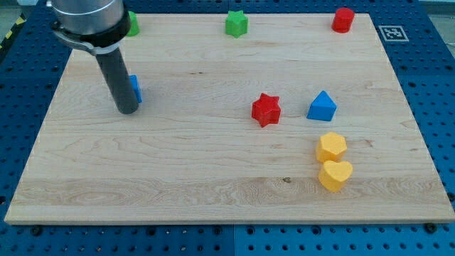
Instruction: Move the red star diagonally top left to the triangle
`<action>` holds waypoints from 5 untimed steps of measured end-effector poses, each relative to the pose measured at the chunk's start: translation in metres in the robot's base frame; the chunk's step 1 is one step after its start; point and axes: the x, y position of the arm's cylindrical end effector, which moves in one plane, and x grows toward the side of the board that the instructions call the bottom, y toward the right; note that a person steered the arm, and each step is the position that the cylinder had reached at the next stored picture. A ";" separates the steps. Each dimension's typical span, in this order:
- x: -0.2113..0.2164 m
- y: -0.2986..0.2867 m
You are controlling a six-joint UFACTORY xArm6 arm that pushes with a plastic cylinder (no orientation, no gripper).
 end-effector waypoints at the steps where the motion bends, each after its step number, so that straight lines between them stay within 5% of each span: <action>1: -0.001 -0.002; 5: 0.001 0.049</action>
